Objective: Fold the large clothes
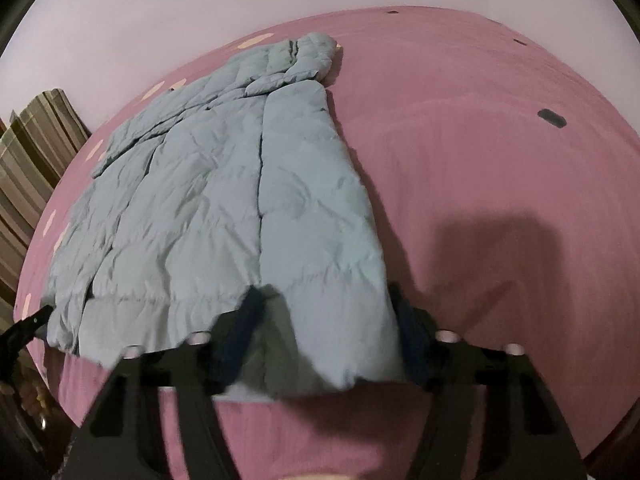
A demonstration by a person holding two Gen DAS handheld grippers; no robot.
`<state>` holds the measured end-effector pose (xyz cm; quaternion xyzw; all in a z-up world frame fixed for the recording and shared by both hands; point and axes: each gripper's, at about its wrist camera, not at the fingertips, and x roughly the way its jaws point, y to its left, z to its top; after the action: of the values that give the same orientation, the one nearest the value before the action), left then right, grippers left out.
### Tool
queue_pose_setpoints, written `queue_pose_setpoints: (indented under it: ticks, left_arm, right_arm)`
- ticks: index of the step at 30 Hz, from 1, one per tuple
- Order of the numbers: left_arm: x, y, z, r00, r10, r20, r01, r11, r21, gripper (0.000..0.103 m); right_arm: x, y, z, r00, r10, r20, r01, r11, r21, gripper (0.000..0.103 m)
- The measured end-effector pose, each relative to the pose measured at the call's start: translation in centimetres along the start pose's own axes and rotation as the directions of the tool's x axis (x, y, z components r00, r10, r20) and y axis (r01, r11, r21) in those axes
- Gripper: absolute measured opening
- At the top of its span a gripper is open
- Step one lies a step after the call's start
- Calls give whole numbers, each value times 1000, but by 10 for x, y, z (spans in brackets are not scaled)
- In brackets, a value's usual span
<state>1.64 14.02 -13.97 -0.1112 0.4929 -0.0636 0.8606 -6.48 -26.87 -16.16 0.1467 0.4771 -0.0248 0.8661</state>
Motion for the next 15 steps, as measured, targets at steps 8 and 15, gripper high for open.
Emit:
queue_pose_setpoints:
  ticks: [8, 15]
  left_arm:
    - [-9, -12, 4, 998, -47, 39, 47, 999, 0, 8]
    - [-43, -12, 48, 982, -77, 170, 83, 996, -24, 6]
  right_arm:
    - [-16, -2, -4, 994, 110, 25, -111, 993, 39, 14]
    - [-46, 10, 30, 976, 166, 143, -170, 985, 20, 13]
